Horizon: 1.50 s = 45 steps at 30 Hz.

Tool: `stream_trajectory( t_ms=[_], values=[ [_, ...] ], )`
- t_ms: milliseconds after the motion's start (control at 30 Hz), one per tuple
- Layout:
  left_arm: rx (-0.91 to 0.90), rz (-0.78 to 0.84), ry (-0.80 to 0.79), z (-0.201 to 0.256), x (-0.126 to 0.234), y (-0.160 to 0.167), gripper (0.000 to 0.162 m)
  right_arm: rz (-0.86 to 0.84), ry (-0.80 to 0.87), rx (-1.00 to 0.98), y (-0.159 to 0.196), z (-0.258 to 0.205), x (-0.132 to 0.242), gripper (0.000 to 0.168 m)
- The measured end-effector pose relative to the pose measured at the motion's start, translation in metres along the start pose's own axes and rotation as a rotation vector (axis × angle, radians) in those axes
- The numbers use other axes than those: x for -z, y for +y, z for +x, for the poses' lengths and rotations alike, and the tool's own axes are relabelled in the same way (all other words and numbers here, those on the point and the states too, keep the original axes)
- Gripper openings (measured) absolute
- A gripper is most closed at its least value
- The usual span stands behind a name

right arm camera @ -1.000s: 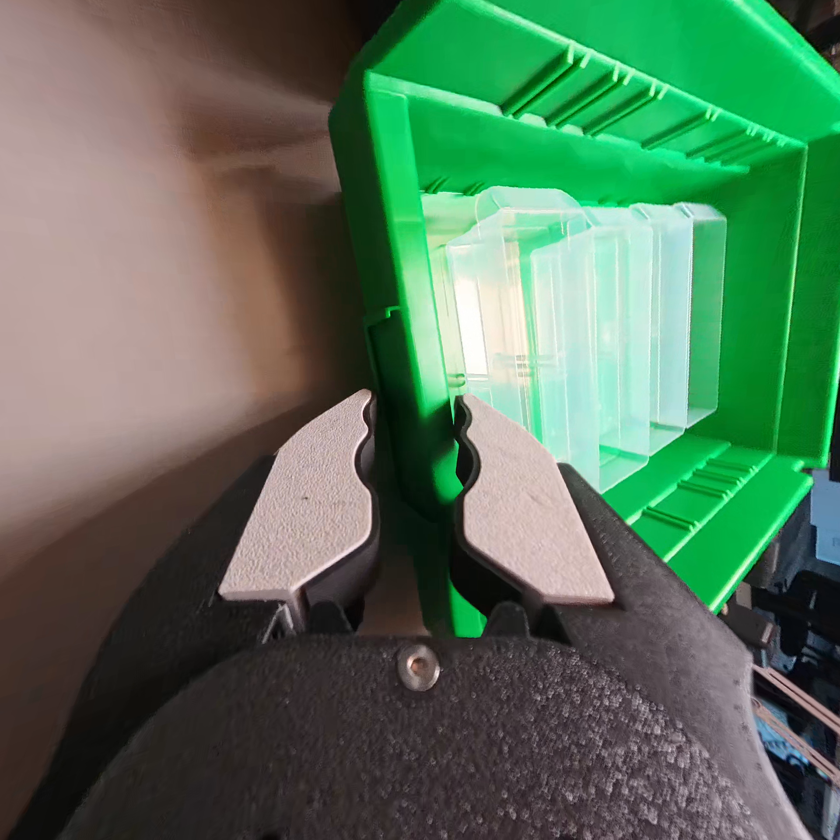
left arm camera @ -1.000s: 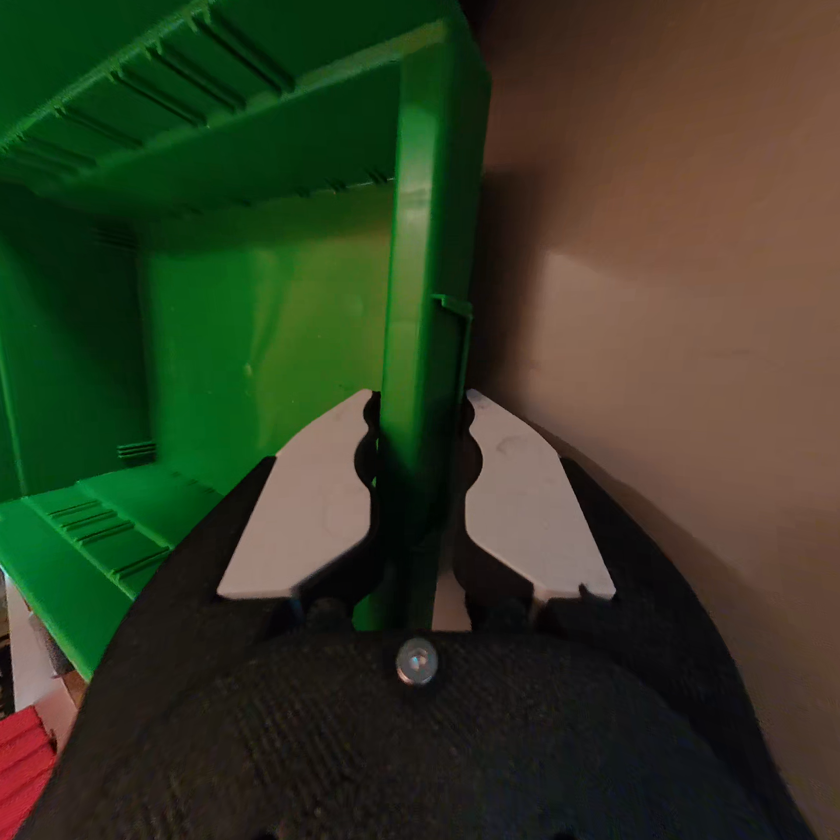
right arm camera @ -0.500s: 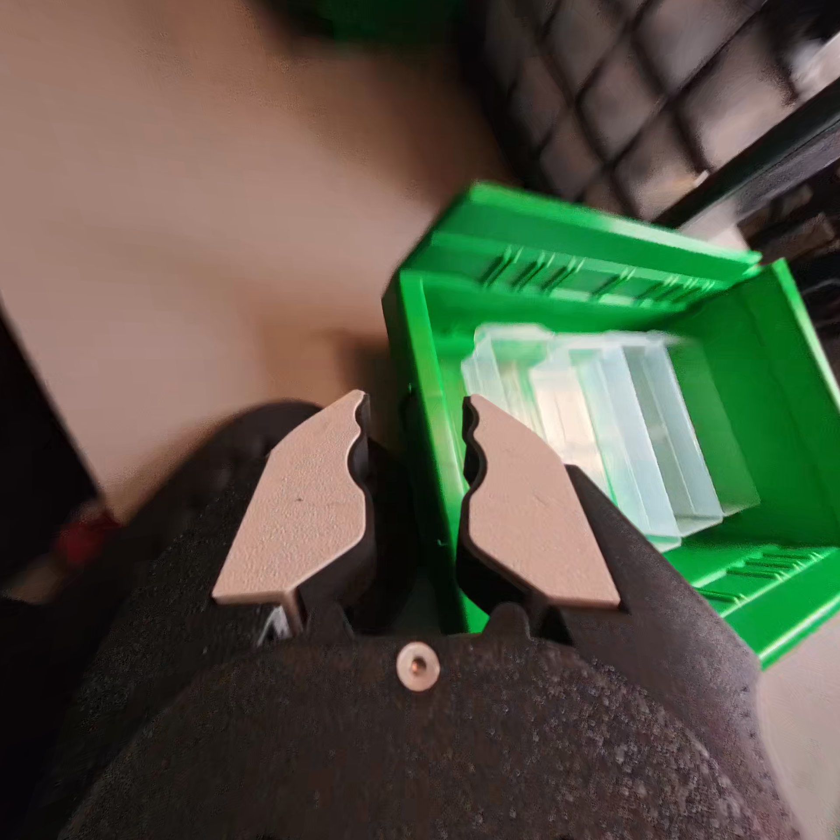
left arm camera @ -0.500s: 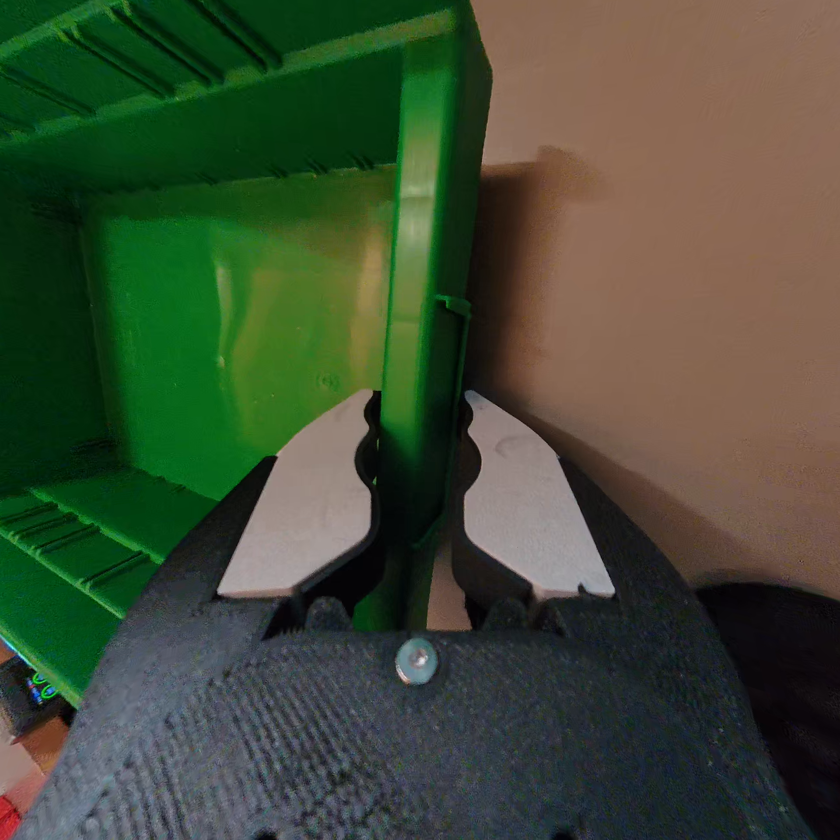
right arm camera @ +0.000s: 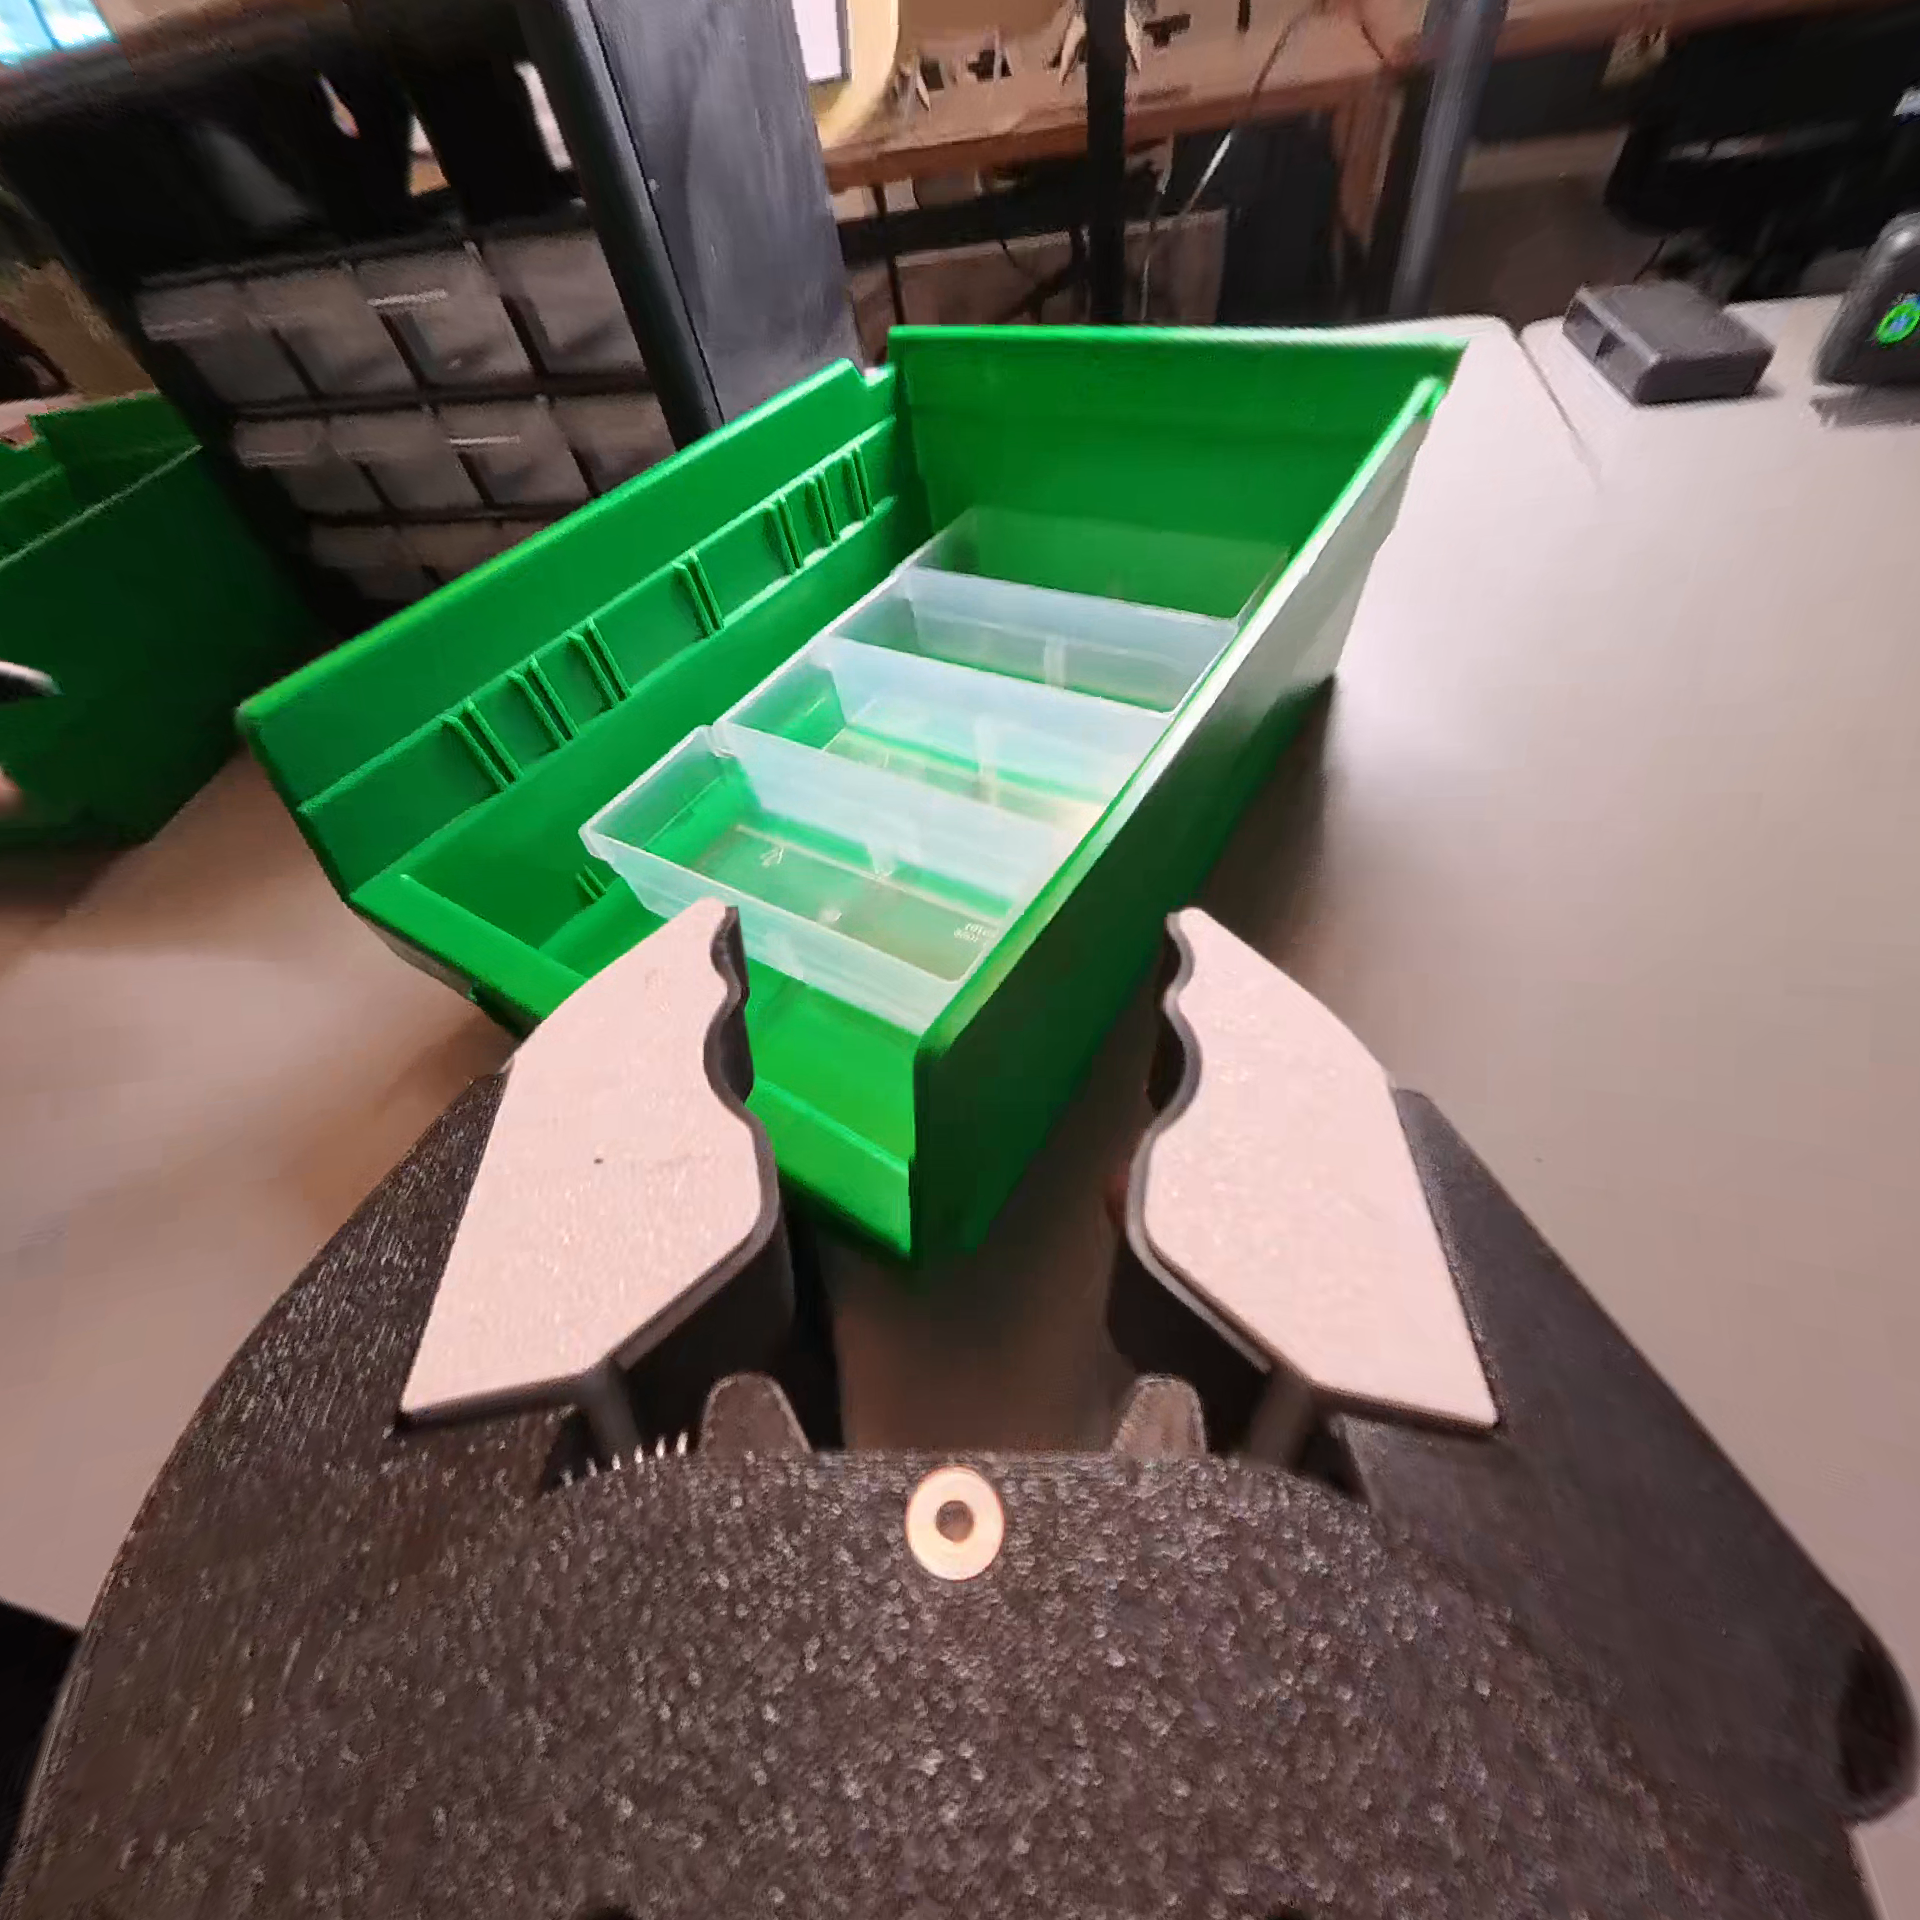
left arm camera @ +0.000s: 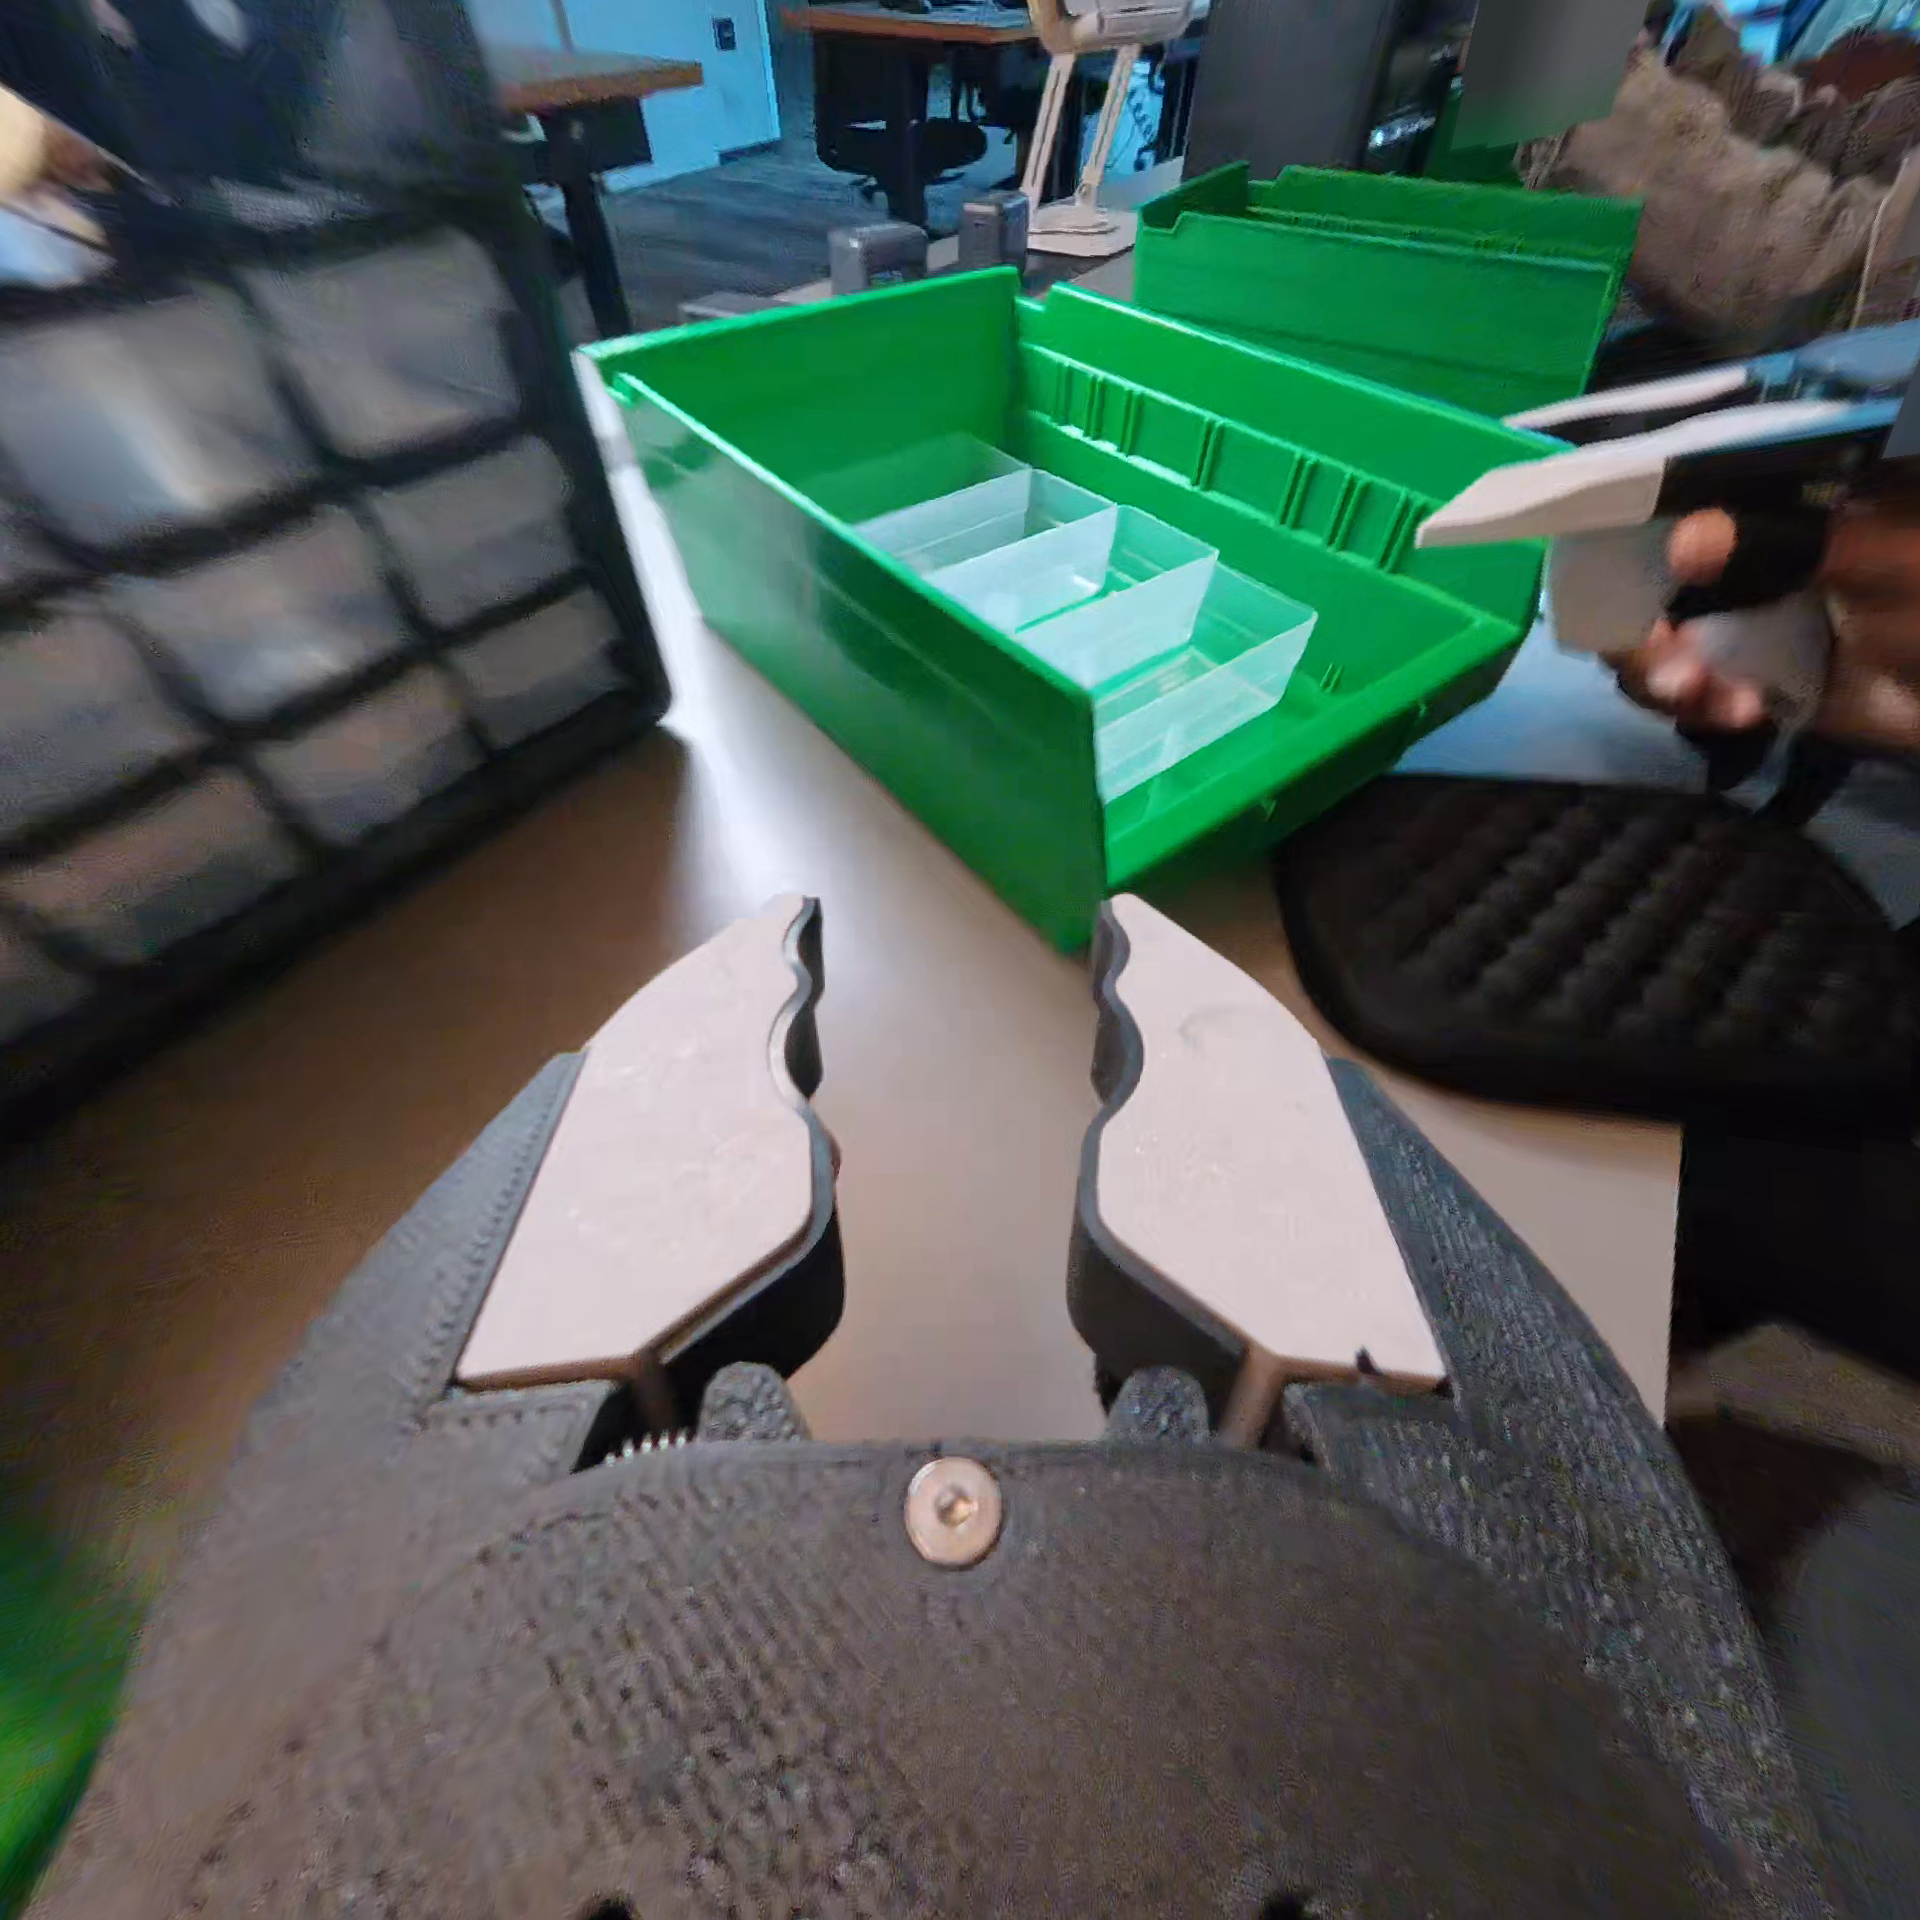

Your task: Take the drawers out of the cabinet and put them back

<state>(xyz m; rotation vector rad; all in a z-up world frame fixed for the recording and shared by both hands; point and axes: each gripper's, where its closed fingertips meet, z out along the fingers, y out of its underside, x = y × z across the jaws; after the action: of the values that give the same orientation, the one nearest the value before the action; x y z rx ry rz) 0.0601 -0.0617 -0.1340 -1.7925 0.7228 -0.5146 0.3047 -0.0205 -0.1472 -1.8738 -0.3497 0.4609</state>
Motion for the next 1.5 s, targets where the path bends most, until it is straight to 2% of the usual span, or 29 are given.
stream_trajectory(
  t_ms=[133,200,233,267,333,367,400,567,767,833,967,1100,1200,1300,1400,1500],
  values=[
    [0.211,-0.020,0.042,0.022,-0.082,0.006,0.065,-0.055,0.091,0.032,0.016,0.011,-0.008,0.064],
    [0.245,-0.033,0.006,0.020,-0.103,0.000,0.055,-0.053,0.078,0.018,0.019,0.010,-0.010,0.053],
    [0.219,-0.039,-0.035,0.015,-0.112,-0.001,0.058,-0.036,0.047,-0.014,0.019,0.007,-0.010,0.045],
    [0.210,-0.063,-0.042,0.016,-0.120,-0.002,0.048,-0.011,0.042,-0.046,0.018,0.008,-0.010,0.038],
    [0.191,-0.087,-0.059,0.018,-0.128,-0.005,0.045,0.016,0.100,-0.038,0.016,0.016,-0.009,0.028],
    [0.180,-0.093,-0.063,0.018,-0.130,-0.006,0.038,0.023,0.136,-0.015,0.015,0.020,-0.006,0.025],
    [0.179,-0.083,-0.066,0.016,-0.129,-0.009,0.025,0.026,0.169,0.012,0.012,0.022,-0.003,0.023],
    [0.113,-0.015,-0.077,0.018,-0.105,-0.040,0.023,0.035,0.223,0.114,-0.016,0.008,0.019,0.019],
    [-0.034,0.097,-0.103,0.014,-0.027,-0.116,0.025,0.231,0.146,0.174,-0.104,-0.051,0.057,0.020],
    [-0.048,0.138,-0.131,0.006,0.005,-0.137,0.021,0.278,0.109,0.201,-0.129,-0.076,0.063,0.020],
    [-0.080,0.212,-0.211,-0.010,0.067,-0.163,0.018,0.384,0.024,0.241,-0.174,-0.130,0.072,0.021],
    [-0.083,0.287,-0.313,-0.034,0.135,-0.177,0.019,0.435,-0.112,0.262,-0.204,-0.188,0.062,0.021],
    [-0.064,0.331,-0.417,-0.063,0.195,-0.175,0.019,0.455,-0.233,0.296,-0.221,-0.245,0.042,0.021],
    [-0.038,0.350,-0.562,-0.096,0.261,-0.159,0.018,0.461,-0.376,0.311,-0.227,-0.313,0.012,0.022],
    [-0.027,0.302,-0.759,-0.129,0.329,-0.125,0.016,0.443,-0.516,0.318,-0.217,-0.388,-0.025,0.022],
    [0.046,0.270,-0.912,-0.157,0.395,-0.080,0.014,0.385,-0.640,0.332,-0.190,-0.464,-0.061,0.022]
  ],
)
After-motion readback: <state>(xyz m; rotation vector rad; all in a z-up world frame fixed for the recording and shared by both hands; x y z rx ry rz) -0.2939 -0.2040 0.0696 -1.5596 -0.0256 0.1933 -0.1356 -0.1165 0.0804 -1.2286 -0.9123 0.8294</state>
